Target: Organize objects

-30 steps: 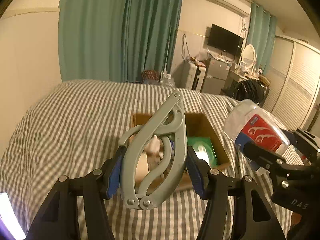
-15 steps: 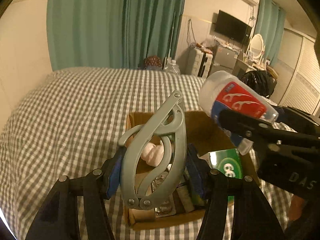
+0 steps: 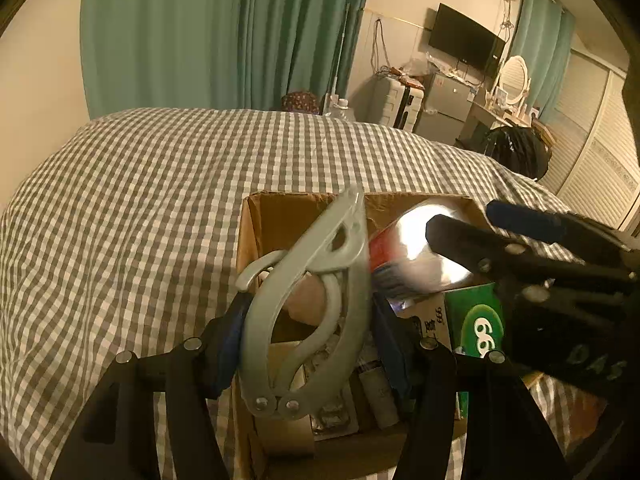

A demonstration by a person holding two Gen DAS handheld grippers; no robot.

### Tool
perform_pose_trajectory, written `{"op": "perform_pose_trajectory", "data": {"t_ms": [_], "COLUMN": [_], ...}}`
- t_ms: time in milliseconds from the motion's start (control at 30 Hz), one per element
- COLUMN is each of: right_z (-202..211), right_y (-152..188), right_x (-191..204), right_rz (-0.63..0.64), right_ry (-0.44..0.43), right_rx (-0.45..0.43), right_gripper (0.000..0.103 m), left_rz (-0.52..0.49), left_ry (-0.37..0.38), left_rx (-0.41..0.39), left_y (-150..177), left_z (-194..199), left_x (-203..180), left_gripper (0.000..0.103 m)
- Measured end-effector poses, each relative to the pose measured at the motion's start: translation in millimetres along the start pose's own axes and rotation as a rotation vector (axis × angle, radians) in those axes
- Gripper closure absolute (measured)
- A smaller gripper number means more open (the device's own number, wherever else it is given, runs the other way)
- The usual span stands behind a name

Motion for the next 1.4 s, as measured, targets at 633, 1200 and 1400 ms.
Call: {"op": "perform_pose_trajectory", "data": {"t_ms": [633, 1200, 1400], "right_z": [213, 286, 235], "right_y": [-23, 52, 80], "right_x": [-61, -65, -57], "right_rz": [-0.102, -0.169, -0.137], "right_ry": [0.162, 0.265, 0.284], "right_rx": [-0.287, -0.589, -0.505], "right_gripper": [0.014, 0.0, 0.0], "left_rz": [-0.129, -0.249, -0.207], "left_ry": [-0.049, -0.185, -0.212], "left_rx": [-0.294, -0.487, -0.514], "left_y": [-32, 13, 39], "left_z": [181, 256, 242], "left_x": [-79, -102, -76], "left_gripper": [0.0, 0.0, 0.0]}}
Point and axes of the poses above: each gripper's, at about its wrist camera, not at the fingertips, and z roughly against the way its jaws point, x to its left, y to its underside, the point moved 8 cm from there along -z, roughly the way its jaws point, and after that the axes turned 12 degrees about y, right-handed, at the moved point
